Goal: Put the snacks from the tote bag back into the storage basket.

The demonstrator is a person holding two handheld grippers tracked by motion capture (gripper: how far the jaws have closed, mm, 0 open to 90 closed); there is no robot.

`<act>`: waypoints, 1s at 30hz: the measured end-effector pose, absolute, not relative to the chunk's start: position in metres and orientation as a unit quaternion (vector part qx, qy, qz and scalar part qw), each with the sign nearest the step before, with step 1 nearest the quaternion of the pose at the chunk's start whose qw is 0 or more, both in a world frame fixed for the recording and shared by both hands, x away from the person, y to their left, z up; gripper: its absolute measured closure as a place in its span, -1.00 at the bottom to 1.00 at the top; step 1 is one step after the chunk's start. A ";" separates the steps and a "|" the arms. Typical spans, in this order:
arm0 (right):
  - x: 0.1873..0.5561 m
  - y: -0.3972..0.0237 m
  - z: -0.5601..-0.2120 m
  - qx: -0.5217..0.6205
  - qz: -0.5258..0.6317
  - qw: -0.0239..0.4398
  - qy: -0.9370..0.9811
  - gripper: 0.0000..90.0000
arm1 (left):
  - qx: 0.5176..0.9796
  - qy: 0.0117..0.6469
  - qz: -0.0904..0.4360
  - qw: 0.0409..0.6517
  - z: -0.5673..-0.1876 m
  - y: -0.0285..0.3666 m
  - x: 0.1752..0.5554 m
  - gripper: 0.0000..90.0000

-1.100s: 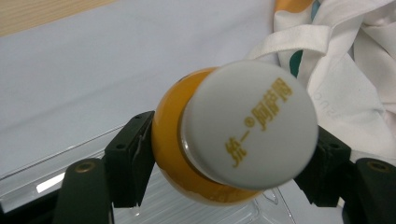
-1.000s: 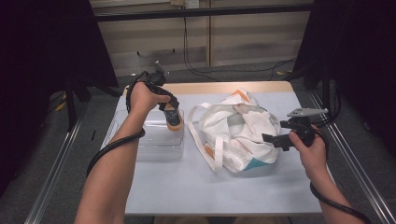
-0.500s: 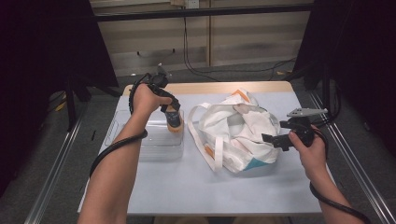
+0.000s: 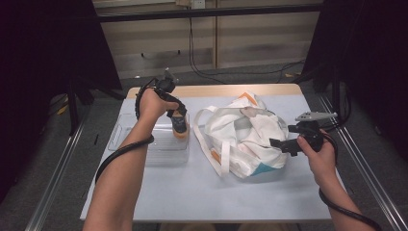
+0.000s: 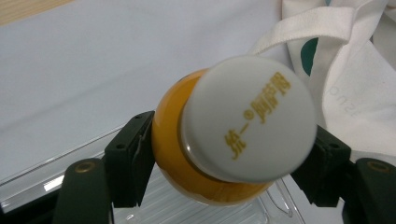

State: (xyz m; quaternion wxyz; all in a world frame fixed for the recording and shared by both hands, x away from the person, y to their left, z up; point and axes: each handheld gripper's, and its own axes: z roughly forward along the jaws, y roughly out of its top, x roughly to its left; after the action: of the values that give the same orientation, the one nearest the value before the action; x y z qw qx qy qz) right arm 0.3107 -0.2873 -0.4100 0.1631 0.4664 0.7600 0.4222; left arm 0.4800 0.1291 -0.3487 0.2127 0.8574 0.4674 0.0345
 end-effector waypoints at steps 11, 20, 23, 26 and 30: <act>0.310 -0.289 -0.410 0.466 0.425 0.163 0.759 -0.95 | 0.862 0.461 0.042 0.208 -0.352 0.123 0.482 -0.33; 0.310 -0.290 -0.410 0.467 0.424 0.163 0.759 -0.95 | 0.858 0.463 0.049 0.217 -0.354 0.124 0.477 -0.34; 0.310 -0.290 -0.410 0.467 0.424 0.163 0.759 -0.95 | 0.859 0.460 0.046 0.219 -0.355 0.127 0.476 -0.34; 0.309 -0.289 -0.409 0.466 0.424 0.163 0.759 -0.95 | 0.853 0.468 0.043 0.227 -0.356 0.128 0.474 -0.34; 0.309 -0.289 -0.409 0.466 0.424 0.164 0.759 -0.95 | 0.855 0.464 0.042 0.228 -0.358 0.129 0.473 -0.35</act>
State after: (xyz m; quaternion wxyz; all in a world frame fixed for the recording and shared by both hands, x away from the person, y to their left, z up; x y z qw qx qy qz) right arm 0.3094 -0.2887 -0.4090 0.1640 0.4664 0.7589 0.4238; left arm 0.4726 0.1288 -0.3575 0.2282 0.8551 0.4636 0.0418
